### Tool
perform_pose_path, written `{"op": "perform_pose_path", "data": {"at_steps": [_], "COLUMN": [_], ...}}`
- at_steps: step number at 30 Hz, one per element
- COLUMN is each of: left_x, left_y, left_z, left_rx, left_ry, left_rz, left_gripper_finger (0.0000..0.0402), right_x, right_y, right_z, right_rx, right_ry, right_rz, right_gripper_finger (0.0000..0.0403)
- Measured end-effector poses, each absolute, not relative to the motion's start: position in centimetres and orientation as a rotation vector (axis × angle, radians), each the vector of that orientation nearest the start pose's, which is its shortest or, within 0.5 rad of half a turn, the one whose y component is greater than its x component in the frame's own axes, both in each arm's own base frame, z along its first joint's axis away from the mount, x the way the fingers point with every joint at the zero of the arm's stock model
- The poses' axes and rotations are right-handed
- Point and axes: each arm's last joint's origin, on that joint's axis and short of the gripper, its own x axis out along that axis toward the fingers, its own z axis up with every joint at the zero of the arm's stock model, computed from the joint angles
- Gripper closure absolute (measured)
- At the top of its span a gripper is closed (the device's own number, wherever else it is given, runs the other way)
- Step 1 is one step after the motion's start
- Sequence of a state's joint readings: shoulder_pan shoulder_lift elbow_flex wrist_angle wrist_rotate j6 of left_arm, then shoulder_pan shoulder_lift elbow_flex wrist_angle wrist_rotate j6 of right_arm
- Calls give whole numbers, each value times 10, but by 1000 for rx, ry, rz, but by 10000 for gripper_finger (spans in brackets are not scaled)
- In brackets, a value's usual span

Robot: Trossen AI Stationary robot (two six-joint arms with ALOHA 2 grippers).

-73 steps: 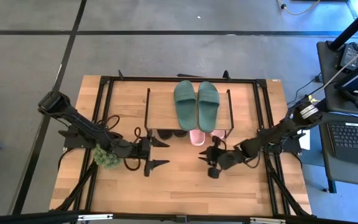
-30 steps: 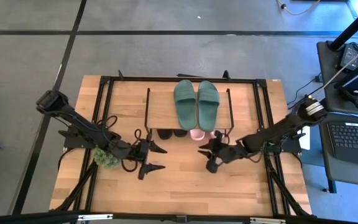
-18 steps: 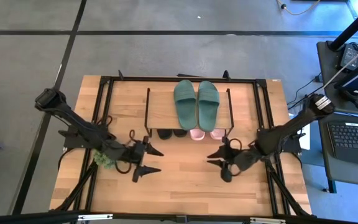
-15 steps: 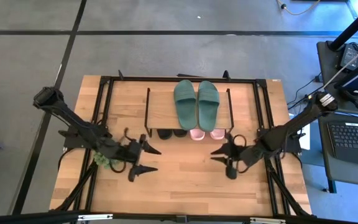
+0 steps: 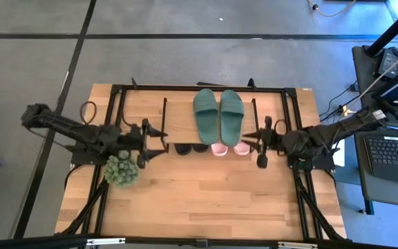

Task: Pick and place slides into the shelf
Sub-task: Return to Home Position

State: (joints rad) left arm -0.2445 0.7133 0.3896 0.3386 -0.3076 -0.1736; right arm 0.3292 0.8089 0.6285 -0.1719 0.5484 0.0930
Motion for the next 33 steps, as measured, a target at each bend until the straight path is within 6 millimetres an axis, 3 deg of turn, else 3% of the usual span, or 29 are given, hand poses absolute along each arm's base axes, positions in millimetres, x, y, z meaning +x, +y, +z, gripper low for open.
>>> {"op": "perform_pose_path", "data": {"at_steps": [6,11,15,20,33], "left_x": [131,115,109,105,92], "left_y": [-7,-4,-3,-3,-3], "left_z": [226,213,206,199,196], "left_rx": [-237,-240,-236,-210,-170], "left_ry": [-113,-176,-201,-156,-159], "left_rz": [74,21,5,12,4], "left_gripper_finger": [95,95,95,95,95], "right_x": [154,135,119,103,65], "right_y": [16,9,7,4,-2], "right_z": [282,262,241,227,229], "right_rx": [-52,3,51,89,127], "right_ry": [292,272,244,199,62], "right_rz": [-273,-277,-280,-280,-274], "right_gripper_finger": [314,314,314,314,314]}}
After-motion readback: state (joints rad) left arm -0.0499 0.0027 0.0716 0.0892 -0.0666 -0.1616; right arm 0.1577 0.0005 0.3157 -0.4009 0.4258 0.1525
